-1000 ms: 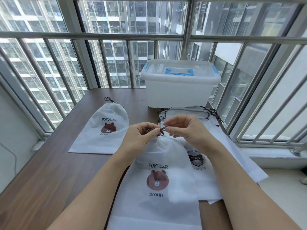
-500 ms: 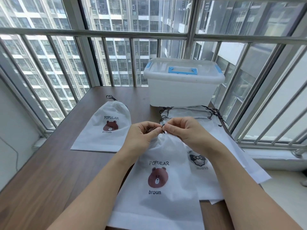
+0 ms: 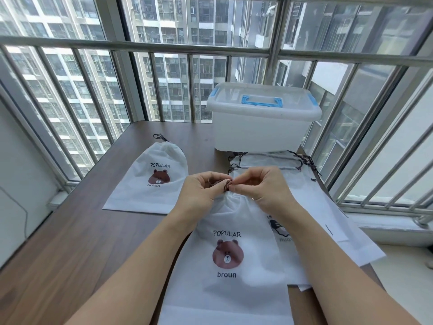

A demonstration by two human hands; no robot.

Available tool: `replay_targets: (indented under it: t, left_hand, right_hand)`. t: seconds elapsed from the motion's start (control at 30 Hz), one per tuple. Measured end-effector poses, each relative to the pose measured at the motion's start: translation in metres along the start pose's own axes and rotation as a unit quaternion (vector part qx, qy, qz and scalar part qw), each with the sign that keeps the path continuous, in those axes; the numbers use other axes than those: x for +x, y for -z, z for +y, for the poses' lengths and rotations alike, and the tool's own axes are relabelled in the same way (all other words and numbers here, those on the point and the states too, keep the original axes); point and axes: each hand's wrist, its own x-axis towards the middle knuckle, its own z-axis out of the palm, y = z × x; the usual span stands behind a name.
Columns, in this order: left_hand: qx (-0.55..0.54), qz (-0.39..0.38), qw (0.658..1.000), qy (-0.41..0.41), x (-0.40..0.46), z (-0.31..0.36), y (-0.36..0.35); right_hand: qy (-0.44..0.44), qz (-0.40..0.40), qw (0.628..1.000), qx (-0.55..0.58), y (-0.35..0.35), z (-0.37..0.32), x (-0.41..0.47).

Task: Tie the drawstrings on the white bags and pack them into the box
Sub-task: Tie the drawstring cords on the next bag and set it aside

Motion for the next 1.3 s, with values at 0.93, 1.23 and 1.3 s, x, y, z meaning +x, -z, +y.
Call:
replay_targets:
  t: [0.93,1.23,1.3]
  left_hand:
    - [0.085,-0.035,0.992,-0.087,-0.004,0.01,0.002]
    - [0.029,-0.054,0.997,-0.055,-0.01,0.015,0.003]
    - [0.019,-0.058,0.997,-0.052,-0.011,0.015,0.002]
  right_hand:
    - [-0.083,-0.147,0.984,0.06,0.015,0.0,-0.003]
    - [-0.103,-0.157,0.978,0.095,0.019,-0.001,-0.003]
    - [-0.121,-0.167,0.969,0.136,0.022,0.0,-0.003]
